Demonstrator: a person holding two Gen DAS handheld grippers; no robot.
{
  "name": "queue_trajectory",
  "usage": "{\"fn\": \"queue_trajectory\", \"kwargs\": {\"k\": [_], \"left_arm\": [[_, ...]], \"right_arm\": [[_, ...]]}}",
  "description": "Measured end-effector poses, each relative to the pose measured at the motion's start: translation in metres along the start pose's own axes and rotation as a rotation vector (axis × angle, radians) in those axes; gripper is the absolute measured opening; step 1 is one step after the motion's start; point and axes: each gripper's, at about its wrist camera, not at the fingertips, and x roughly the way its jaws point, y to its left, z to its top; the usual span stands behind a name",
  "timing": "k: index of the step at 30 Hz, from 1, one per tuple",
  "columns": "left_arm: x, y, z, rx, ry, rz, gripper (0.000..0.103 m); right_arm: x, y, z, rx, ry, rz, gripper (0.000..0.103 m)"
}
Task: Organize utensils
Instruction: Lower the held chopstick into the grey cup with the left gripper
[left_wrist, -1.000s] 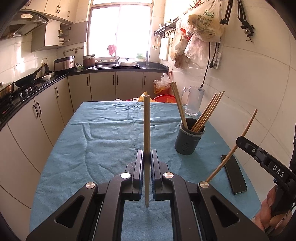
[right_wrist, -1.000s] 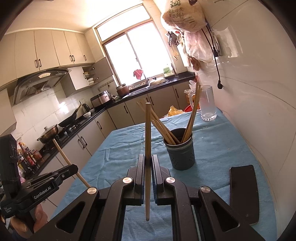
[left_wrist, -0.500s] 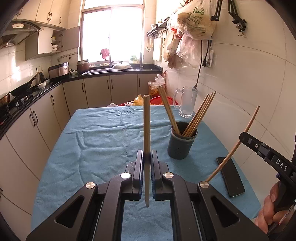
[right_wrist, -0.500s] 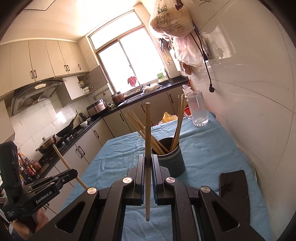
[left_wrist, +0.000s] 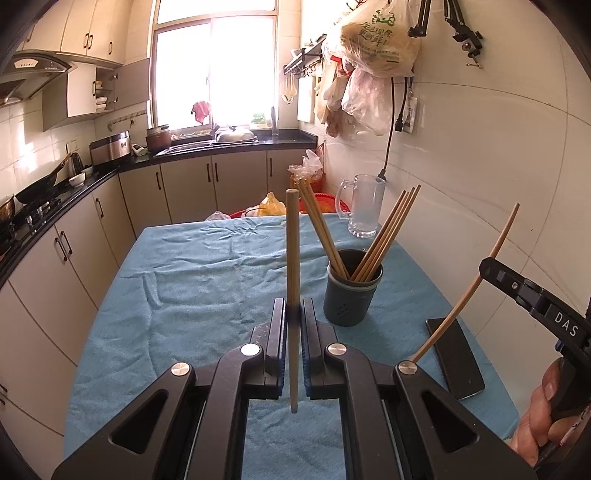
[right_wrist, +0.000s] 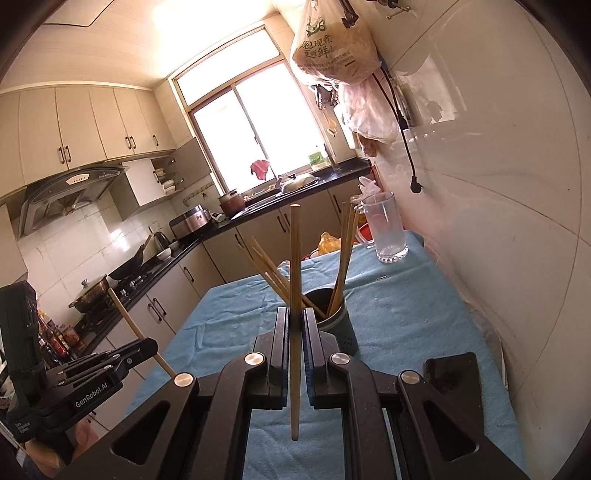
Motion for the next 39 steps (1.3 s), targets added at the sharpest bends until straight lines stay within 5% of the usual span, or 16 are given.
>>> {"fn": "queue_trajectory", "kwargs": {"k": [9,28,39], "left_arm": [[0.002,-0.006,0.02,-0.004,-0.011,-0.028,0.007],[0.027,-0.022,0.124,-0.061,-0.141,-0.117,0.007],[0.088,-0.018,0.124,-0.134,-0.121,-0.148,0.007]], "right_arm": [[0.001,-0.006,0.018,0.009,-0.01,-0.017,0.008],[0.026,-0.01,0.1,0.034,-0.151,-0.079,0.008],[0.083,-0.021,0.101,0.046,-0.105,-0.127,0.008]]}}
